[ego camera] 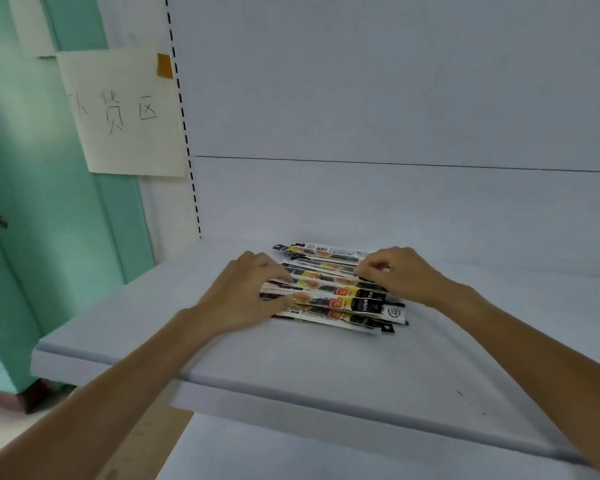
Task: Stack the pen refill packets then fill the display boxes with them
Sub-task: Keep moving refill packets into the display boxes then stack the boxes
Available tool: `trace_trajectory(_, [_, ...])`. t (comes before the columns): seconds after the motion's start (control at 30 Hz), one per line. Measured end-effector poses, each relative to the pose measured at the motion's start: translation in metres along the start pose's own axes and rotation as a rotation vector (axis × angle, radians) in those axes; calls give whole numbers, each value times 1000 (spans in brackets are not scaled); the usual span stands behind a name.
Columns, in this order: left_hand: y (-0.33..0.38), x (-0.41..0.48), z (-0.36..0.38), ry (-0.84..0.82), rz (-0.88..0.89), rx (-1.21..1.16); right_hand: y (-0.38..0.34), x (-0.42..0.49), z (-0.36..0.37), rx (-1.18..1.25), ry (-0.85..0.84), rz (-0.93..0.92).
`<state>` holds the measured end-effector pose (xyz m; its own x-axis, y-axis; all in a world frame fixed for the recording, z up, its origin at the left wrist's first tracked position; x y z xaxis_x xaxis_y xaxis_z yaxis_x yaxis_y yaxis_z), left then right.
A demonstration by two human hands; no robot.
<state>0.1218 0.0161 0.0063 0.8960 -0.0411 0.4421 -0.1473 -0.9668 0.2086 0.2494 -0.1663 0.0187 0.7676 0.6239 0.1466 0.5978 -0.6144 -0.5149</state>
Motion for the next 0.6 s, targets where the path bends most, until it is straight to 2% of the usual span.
trace_trajectory(0.1, [8, 21, -3, 8, 63, -53, -9, -5, 6, -85, -135, 5])
trace_trajectory(0.23, [21, 36, 14, -135, 70, -108, -17, -4, 2, -69, -70, -22])
trace_trajectory(0.33, [27, 41, 18, -128, 122, -68, -25, -6, -7, 62, -40, -61])
trace_trajectory(0.43, [26, 44, 6, -33, 152, 36, -36, -7, -19, 128, 78, -109])
trace_trajectory(0.53, [14, 49, -9, 40, 64, -92, -27, -10, -35, 137, 345, -63])
trace_trajectory(0.57, [9, 50, -13, 55, 16, -173, -19, -10, -36, 107, 358, -21])
trace_trajectory(0.6, [4, 50, -16, 67, -30, -264, -11, -9, -34, 42, 292, 26])
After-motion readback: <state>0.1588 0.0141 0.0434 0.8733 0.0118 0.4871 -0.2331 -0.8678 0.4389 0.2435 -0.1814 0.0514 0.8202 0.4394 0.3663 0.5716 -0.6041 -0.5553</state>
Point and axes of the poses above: each hand's wrist, its own x-axis towards the middle knuckle, its own z-axis out of the palm, y = z × x, the point moved 6 cm from there along x, towards the middle knuckle, and after that the axes turned 7 degrees about z, right-handed, at the moved point
